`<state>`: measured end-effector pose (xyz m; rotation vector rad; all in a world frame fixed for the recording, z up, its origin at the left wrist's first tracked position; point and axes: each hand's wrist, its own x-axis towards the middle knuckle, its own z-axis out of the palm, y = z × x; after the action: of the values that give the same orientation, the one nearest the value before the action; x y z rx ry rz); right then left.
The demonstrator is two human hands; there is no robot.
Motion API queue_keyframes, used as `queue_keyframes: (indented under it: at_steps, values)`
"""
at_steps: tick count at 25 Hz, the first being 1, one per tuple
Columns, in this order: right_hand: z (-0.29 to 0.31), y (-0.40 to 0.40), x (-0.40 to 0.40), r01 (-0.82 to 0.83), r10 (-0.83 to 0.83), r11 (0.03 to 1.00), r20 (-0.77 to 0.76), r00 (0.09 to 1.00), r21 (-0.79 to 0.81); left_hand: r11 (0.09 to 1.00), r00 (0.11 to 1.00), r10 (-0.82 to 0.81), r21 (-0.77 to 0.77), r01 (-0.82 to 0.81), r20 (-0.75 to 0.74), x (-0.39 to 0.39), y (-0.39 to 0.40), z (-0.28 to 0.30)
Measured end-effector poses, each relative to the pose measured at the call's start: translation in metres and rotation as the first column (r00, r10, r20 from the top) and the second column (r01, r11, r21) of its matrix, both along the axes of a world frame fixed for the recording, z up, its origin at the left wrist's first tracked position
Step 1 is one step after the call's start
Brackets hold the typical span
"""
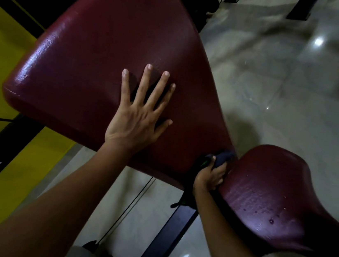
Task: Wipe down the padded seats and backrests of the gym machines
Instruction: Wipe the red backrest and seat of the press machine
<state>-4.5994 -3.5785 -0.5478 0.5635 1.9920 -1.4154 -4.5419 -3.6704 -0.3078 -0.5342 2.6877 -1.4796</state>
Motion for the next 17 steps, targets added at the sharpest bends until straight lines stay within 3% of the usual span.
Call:
queue_keyframes:
  at_steps: [5,11,13,17]
  values:
    - [0.016,0.013,0.056,0.06,-0.053,0.997,0.14,0.989,-0.044,1.0,1.0,0.01,-0.009,-0.01,0.011,0.0,0.002,0.0]
    - [-0.003,-0.009,-0.022,0.151,-0.154,0.988,0.381,0.912,0.038,1.0,1.0,-0.007,-0.006,0.007,0.007,-0.001,0.005,-0.003]
    - [0.009,-0.02,-0.052,0.173,-0.174,0.984,0.314,0.933,0.032,1.0,1.0,-0.019,-0.015,0.019,0.018,-0.004,0.005,-0.005]
    - [0.065,-0.051,-0.061,-0.044,0.039,0.993,-0.05,0.998,-0.108,1.0,1.0,-0.016,-0.003,0.016,0.017,0.0,0.002,-0.003]
